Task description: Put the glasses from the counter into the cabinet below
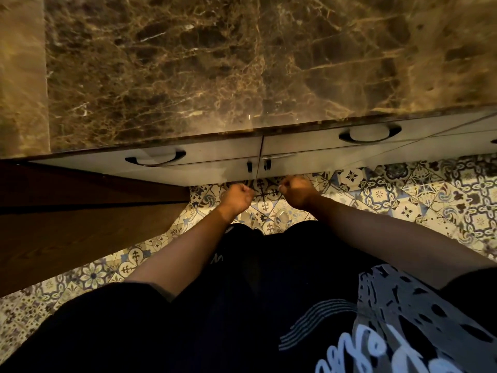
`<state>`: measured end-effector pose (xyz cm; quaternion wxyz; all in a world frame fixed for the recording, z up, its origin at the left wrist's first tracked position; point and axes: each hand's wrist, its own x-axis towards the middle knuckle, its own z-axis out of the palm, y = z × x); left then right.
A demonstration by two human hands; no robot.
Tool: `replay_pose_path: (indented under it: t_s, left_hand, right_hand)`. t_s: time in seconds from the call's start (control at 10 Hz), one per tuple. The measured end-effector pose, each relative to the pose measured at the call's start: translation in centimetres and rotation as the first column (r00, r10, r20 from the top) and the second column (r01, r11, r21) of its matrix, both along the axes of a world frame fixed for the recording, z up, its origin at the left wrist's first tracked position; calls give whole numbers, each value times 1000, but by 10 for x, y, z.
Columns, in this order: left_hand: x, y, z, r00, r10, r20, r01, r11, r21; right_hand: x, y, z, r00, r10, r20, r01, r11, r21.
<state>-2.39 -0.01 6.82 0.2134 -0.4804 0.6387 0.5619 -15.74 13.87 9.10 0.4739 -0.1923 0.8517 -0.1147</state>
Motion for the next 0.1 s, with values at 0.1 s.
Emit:
replay_pose_path:
  t_s: [0.1]
  left_hand:
    - [18,9,-10,957,-278,83,285,954,-96]
  right_hand:
    - [15,16,10,982,176,-63,-172,983,66]
